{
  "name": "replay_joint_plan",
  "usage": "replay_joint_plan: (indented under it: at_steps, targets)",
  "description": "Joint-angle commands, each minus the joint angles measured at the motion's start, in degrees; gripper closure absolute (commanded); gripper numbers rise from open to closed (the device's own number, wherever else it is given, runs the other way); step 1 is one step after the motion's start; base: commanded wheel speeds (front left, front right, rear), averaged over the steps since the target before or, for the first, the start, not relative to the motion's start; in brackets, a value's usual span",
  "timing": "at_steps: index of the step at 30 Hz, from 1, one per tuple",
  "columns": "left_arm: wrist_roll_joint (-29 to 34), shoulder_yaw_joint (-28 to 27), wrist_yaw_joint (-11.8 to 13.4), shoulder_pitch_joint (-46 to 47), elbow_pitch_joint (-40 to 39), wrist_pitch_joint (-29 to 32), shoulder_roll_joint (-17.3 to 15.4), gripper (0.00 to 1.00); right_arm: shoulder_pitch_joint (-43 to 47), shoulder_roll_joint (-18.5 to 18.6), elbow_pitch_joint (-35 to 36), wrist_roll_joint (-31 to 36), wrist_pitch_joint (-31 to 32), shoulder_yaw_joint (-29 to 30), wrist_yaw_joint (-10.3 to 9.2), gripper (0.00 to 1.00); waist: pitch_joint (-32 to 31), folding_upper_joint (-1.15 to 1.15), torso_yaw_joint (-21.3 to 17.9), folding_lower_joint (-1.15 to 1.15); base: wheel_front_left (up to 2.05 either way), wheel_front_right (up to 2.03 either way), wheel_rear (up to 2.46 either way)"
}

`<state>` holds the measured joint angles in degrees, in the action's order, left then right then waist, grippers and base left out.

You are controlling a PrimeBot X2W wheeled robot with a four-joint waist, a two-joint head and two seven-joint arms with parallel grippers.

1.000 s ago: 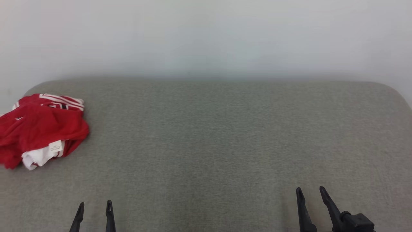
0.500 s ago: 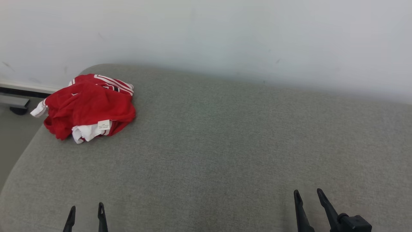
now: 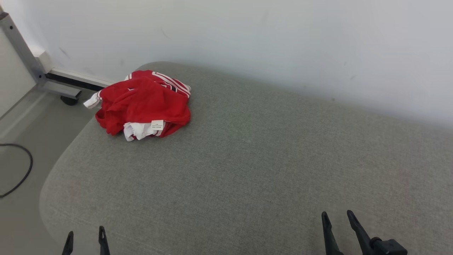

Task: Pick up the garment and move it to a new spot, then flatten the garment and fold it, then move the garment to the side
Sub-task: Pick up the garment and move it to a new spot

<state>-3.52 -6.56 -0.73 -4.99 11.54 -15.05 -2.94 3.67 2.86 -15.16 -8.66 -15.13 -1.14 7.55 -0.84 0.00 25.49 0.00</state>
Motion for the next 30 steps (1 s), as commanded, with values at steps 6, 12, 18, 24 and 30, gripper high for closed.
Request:
replay_joint_plan:
  at_steps: [6, 12, 18, 24, 30]
  targets:
    - [-2.3, -2.5, 1.5, -1.0, -0.8, -0.2, 0.1, 0.00, 0.0, 0.1, 0.2, -0.3, 0.0, -0.7, -0.12, 0.00, -0.1, 0.00, 3.1, 0.00, 0.00, 0.00, 0.00]
    - [-4.0, -3.8, 2.2, -0.7, -1.0, -0.2, 0.1, 0.00, -0.4, 0.0, 0.2, 0.2, 0.0, -1.1, -0.13, 0.00, 0.6, 0.00, 3.0, 0.00, 0.00, 0.00, 0.00]
    - [-5.2, -4.6, 2.0, 1.8, -1.0, -0.2, 0.1, 0.00, -1.8, 0.0, 0.1, 0.7, 0.0, -1.7, -0.12, 0.00, 2.3, 0.00, 1.0, 0.00, 0.00, 0.00, 0.00]
    - [-4.1, -7.1, -0.8, 8.9, -0.2, -0.2, 0.1, 0.00, -4.4, 0.1, 0.6, 1.4, 0.0, -2.0, -0.12, 0.00, 5.5, 0.00, -3.9, 0.00, 0.00, 0.00, 0.00]
    - [-3.2, -10.4, -4.3, 18.8, 0.7, -0.2, -2.7, 0.00, -6.5, 0.0, 0.8, 1.3, 0.0, -2.3, -0.13, 0.00, 9.0, 0.00, -10.1, 0.00, 0.00, 0.00, 0.00]
